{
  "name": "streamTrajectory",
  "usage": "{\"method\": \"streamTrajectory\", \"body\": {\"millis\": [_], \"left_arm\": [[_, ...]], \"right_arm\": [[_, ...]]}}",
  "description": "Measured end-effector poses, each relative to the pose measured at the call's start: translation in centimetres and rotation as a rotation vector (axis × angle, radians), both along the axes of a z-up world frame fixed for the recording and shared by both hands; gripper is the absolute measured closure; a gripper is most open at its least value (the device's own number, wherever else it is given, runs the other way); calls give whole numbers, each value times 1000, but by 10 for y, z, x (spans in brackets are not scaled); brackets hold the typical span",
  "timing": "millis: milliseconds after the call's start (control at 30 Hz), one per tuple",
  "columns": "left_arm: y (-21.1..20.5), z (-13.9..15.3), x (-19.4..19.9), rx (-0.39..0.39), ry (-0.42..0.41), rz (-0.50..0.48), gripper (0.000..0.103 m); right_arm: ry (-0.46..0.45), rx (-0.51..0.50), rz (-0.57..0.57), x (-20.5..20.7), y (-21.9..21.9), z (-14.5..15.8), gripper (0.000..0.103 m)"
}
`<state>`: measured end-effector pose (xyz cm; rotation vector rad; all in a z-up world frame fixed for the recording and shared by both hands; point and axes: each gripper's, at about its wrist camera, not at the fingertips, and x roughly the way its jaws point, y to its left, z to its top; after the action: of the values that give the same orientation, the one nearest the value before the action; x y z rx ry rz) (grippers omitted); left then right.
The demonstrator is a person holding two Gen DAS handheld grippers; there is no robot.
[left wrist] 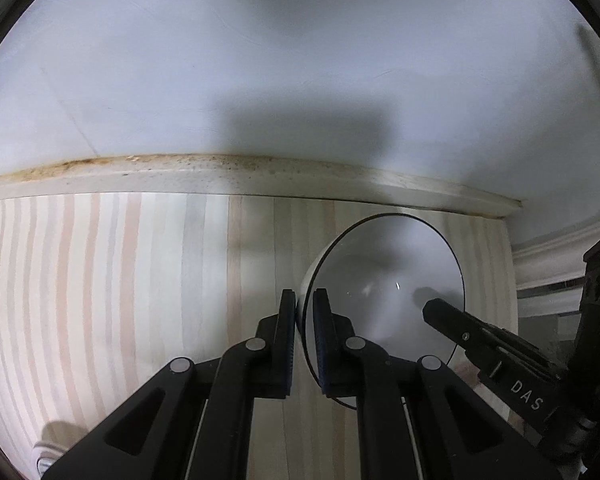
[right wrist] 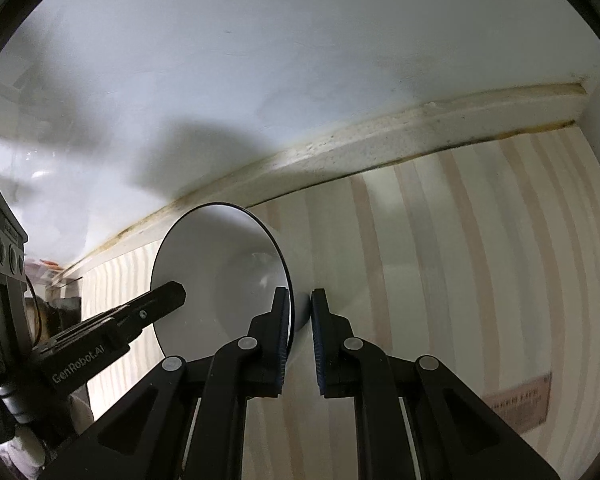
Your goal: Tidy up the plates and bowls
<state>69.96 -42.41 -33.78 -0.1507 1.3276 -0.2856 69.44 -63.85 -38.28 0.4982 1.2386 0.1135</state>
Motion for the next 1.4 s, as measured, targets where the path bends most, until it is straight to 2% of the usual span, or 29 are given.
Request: {"method": "streamTrajectory", "body": {"millis": [267, 467, 667, 967, 1400], "left_arm": [[9, 40, -44, -12, -51, -19, 96], [37, 66, -88, -15, -64, -57, 96], [53, 73, -136, 1, -64, -97, 96], [70, 70, -183, 8, -34, -124, 96], [70, 40, -213, 66, 38, -170, 96]], "right_arm": [[-32, 8, -3, -53, 18, 38, 91], [-54, -7, -15, -108, 35, 67, 91], [-53, 0, -23, -166, 52, 85, 91], [-5, 21, -24, -232, 75, 75, 91], [80, 22, -4, -262, 82, 43, 91]]}}
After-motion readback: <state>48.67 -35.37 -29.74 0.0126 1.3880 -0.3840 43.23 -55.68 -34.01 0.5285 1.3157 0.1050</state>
